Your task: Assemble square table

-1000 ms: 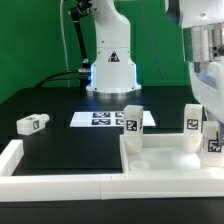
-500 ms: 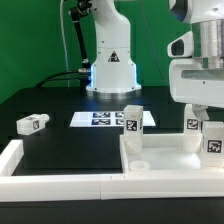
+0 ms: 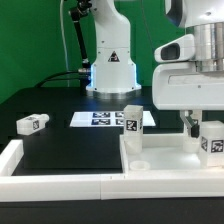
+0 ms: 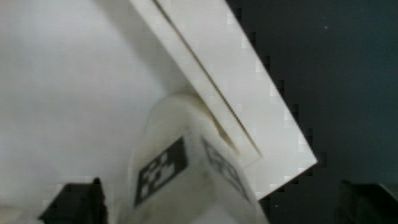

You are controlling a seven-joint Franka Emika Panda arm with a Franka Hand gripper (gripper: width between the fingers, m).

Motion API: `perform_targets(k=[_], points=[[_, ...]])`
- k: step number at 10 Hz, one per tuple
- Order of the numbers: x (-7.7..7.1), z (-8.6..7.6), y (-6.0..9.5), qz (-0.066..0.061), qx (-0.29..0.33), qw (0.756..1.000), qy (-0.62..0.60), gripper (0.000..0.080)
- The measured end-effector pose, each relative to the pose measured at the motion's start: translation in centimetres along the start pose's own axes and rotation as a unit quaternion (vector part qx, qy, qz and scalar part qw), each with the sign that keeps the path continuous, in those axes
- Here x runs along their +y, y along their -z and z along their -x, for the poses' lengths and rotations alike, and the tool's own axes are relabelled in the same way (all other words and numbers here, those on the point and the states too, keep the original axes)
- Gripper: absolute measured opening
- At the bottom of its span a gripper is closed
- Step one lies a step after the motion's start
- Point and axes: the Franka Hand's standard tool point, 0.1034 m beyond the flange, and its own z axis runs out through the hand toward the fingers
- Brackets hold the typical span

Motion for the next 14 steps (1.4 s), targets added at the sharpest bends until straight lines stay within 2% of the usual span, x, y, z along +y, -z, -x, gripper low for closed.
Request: perform_targets(k=[3,5,6,7,8,9,10,13,14], points=[[0.3,-0.2,-0.1,0.007,0.01,0.992,0.128,0.0648],[-0.4,-0.3,0.2,0.017,0.026,0.975,0.222,0.0648],[-0.4,-0.3,0.1,0.016,0.026,0.976,0.217,0.0648],[-0.4,-0.3,0.1,0.016,0.026,0.977,0.21,0.055],[-0.3,-0.4,0.1,0.017,0.026,0.977,0.209,0.0397],[0.0,-0.6,0.1,0.017,0.027,0.984,0.176,0.0397],[0.3,-0.7,0.0,0.019,0.028,0.989,0.147,0.0295],[0.5,-0.8,-0.1,0.016,0.028,0.998,0.05,0.0295],[0.7,-0.7,-0.1,0.016,0.022,0.999,-0.041,0.0295]])
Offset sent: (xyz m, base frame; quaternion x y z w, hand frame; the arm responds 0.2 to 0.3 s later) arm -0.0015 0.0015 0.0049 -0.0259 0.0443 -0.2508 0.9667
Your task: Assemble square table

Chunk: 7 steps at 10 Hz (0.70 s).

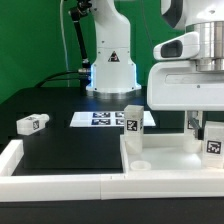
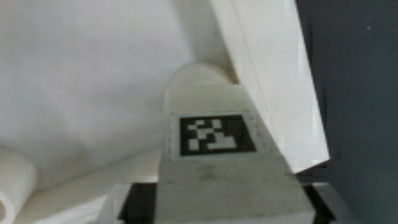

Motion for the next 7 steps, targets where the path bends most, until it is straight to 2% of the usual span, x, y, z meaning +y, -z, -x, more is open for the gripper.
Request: perform_targets(k=[1,3,4,5,6,7], points=[[0.17,0.03,-0.04,0.0,-0.007,0.997,-0.078,0.0295],[0.13,0.26,-0.15,-0.015,-0.028,0.967,-0.251,0.0295],[-0.09,0.5,-0.13,-0.006,-0.038,0.957,-0.288,0.0295],[-0.11,0.33,-0.17,-0.01,-0.046,0.931,-0.363,0.0295],[0.02,0.19,-0.21,-0.019,-0.059,0.898,-0.436,0.0295],[0.04,0.19,-0.21,-0.019,-0.062,0.885,-0.461,0.0295]])
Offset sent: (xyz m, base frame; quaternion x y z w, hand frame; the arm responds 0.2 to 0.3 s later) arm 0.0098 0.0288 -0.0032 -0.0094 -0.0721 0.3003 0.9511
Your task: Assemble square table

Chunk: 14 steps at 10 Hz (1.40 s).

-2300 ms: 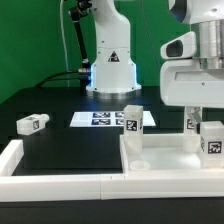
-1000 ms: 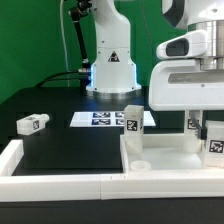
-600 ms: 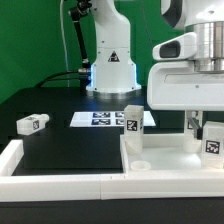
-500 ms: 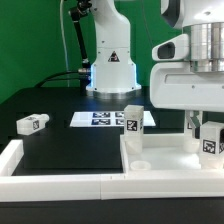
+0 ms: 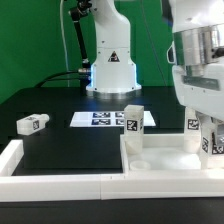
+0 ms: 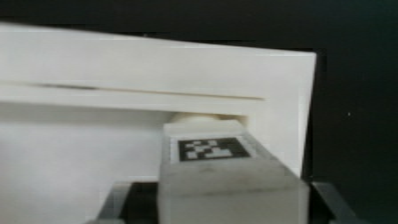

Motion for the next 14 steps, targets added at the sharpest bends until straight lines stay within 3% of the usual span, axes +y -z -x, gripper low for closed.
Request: perform_targets(k=[2,3,4,5,6,7,11,12,14], points=[[0.05,0.16,-0.02,0.0,0.0,1.0,-0.031,0.0295],[0.07,0.11,-0.06,0.001,0.001,1.0,-0.031,0.037],[0.08,0.1,-0.08,0.001,0.001,1.0,-0.009,0.0507],[0.08,0.12,-0.08,0.001,0.001,1.0,-0.006,0.0507],[-0.07,0.18,0.1,0.004,0.012,0.994,0.11,0.0629],[-0.28,0.32,0.19,-0.001,0.018,0.97,0.242,0.0629],[-0.12,0.15,0.01,0.0,0.019,0.933,0.359,0.0649],[-0.14,0.07,0.03,0.004,0.024,0.907,0.421,0.0649],[-0.28,0.81,0.18,0.032,0.045,0.791,0.609,0.0649]])
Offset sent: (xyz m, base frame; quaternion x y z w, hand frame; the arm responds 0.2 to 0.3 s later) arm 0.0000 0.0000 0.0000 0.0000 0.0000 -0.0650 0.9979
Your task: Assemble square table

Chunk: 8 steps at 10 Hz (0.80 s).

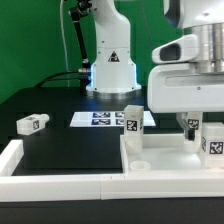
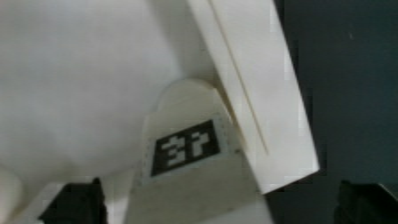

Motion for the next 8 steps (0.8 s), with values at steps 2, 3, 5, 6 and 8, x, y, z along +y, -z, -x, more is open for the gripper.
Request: perform_targets(k=[2,3,5,6,8], points=[[-0.18,0.16,-0.11,0.006,0.0,0.999,0.042,0.0649],[-0.17,0.17,-0.14,0.006,0.0,1.0,0.03,0.0538],[0.21,0.05,-0.16,0.007,0.001,1.0,-0.008,0.0337],[0.39,0.03,-0.19,0.008,0.001,0.999,-0.053,0.0291],[0.53,-0.04,-0.2,0.009,0.001,0.994,-0.109,0.0291]])
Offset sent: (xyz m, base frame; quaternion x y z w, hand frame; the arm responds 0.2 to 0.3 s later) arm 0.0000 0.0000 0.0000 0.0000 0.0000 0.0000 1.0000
